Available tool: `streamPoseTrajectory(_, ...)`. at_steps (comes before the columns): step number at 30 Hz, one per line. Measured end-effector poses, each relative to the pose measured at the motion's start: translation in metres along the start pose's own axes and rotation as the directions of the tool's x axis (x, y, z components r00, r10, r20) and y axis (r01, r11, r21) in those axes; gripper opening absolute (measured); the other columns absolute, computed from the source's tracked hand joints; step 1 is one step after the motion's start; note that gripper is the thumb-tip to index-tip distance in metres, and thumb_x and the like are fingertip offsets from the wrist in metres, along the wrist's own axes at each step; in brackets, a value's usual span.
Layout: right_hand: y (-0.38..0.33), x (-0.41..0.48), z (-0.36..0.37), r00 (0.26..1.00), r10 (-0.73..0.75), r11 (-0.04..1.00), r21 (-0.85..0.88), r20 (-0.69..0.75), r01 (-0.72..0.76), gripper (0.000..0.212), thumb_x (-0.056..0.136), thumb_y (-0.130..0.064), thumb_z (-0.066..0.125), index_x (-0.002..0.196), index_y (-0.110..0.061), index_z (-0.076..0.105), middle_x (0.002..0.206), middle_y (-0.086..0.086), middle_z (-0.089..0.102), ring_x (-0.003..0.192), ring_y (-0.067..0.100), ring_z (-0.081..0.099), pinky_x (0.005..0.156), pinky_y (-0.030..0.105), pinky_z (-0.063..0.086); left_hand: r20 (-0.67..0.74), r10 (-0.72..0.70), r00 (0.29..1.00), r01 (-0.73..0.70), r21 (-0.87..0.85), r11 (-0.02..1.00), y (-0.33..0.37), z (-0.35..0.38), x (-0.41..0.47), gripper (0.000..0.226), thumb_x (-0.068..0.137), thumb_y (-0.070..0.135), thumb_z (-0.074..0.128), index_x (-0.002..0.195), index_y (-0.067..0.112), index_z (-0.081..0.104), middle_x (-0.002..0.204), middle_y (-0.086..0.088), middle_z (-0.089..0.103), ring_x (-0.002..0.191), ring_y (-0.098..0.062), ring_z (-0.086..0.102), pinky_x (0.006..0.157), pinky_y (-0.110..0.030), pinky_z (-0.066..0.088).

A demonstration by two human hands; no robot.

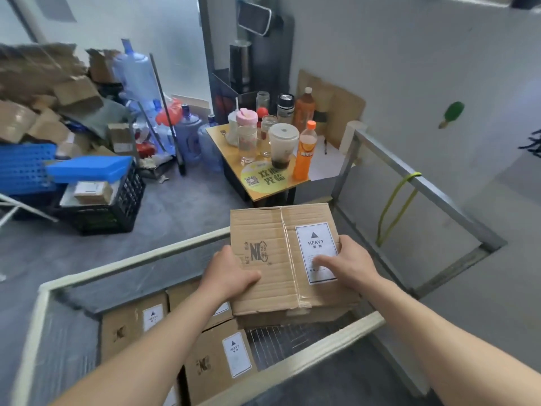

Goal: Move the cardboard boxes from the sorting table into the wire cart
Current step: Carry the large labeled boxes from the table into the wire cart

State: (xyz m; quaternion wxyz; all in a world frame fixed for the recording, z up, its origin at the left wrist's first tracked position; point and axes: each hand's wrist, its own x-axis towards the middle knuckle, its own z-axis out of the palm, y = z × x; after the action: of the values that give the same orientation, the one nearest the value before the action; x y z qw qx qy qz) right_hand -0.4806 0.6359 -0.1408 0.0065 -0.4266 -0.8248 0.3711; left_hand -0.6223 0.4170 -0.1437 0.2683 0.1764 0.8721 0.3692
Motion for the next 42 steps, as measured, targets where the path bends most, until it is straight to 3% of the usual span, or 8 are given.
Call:
streamPoseTrajectory(5,-0.01,0.04,0.021,0.997,-0.028,0.998,-0.058,0.072,0.032,0.054,0.059,-0.05,0.078,0.103,-0.031,0.054,0.095,-0.019,0.062,0.086,0.002,0.058,0.066,0.029,0.044,-0.042,-0.085,0.996,0.085,0.007,0.996,-0.02,0.001,0.028,0.048,0.067,0.029,0.085,0.105,0.017,0.057,0.108,-0.001,0.068,0.102,-0.022,0.065,0.09,-0.041,0.055)
streamPoseTrajectory(9,-0.007,0.061,0.042,0.995,-0.005,0.995,-0.102,0.099,0.016,0.054,0.063,-0.049,0.079,0.106,-0.029,0.053,0.097,-0.019,0.061,0.087,0.003,0.058,0.068,0.03,0.045,-0.003,-0.118,0.993,0.118,-0.004,0.993,-0.044,0.01,0.052,0.054,0.069,0.027,0.086,0.113,0.018,0.055,0.113,0.001,0.063,0.101,-0.018,0.061,0.082,-0.032,0.051)
streamPoseTrajectory(13,0.002,0.08,0.062,0.991,0.014,0.989,-0.15,0.131,0.005,0.053,0.065,-0.048,0.08,0.106,-0.028,0.053,0.099,-0.017,0.062,0.088,0.004,0.059,0.068,0.029,0.046,0.044,-0.164,0.985,0.165,-0.015,0.986,-0.071,0.03,0.07,0.056,0.071,0.029,0.085,0.116,0.017,0.053,0.112,0.003,0.063,0.101,-0.017,0.061,0.087,-0.035,0.053)
streamPoseTrajectory(23,0.065,0.133,0.126,0.967,0.083,0.969,-0.246,0.242,-0.022,0.049,0.07,-0.042,0.081,0.106,-0.024,0.053,0.099,-0.012,0.065,0.089,0.013,0.064,0.078,0.037,0.054,0.117,-0.319,0.94,0.314,0.063,0.947,-0.137,0.103,0.105,0.062,0.075,0.03,0.083,0.125,0.016,0.048,0.117,0.003,0.06,0.099,-0.016,0.057,0.081,-0.029,0.048)
streamPoseTrajectory(27,0.109,0.162,0.161,0.944,0.088,0.968,-0.252,0.318,-0.005,0.048,0.073,-0.041,0.08,0.11,-0.025,0.053,0.102,-0.011,0.066,0.088,0.011,0.065,0.073,0.033,0.055,0.121,-0.407,0.905,0.402,0.065,0.913,-0.171,0.149,0.118,0.071,0.078,0.031,0.083,0.134,0.014,0.044,0.126,-0.002,0.058,0.107,-0.02,0.057,0.082,-0.028,0.043)
streamPoseTrajectory(34,0.183,0.201,0.218,0.888,0.146,0.945,-0.328,0.436,0.006,0.051,0.076,-0.04,0.081,0.113,-0.023,0.049,0.105,-0.008,0.065,0.092,0.017,0.064,0.077,0.036,0.053,0.117,-0.514,0.85,0.509,0.073,0.858,-0.225,0.23,0.13,0.048,0.077,0.026,0.081,0.104,0.024,0.041,0.093,0.011,0.054,0.076,-0.003,0.052,0.052,-0.015,0.031)
streamPoseTrajectory(40,0.227,0.223,0.259,0.847,0.172,0.931,-0.364,0.502,0.027,0.055,0.075,-0.042,0.081,0.115,-0.022,0.047,0.11,-0.005,0.064,0.099,0.021,0.064,0.076,0.034,0.049,0.135,-0.565,0.814,0.564,0.053,0.824,-0.264,0.275,0.141,0.048,0.079,0.021,0.08,0.107,0.026,0.04,0.092,0.014,0.051,0.076,0.0,0.049,0.053,-0.012,0.032)
streamPoseTrajectory(42,0.238,0.229,0.27,0.833,0.186,0.926,-0.376,0.522,0.029,0.055,0.075,-0.04,0.081,0.115,-0.022,0.047,0.109,-0.005,0.064,0.101,0.022,0.065,0.082,0.037,0.053,0.148,-0.572,0.807,0.571,0.056,0.819,-0.273,0.286,0.146,0.048,0.079,0.02,0.079,0.112,0.023,0.044,0.1,0.01,0.054,0.084,-0.005,0.054,0.062,-0.015,0.04)
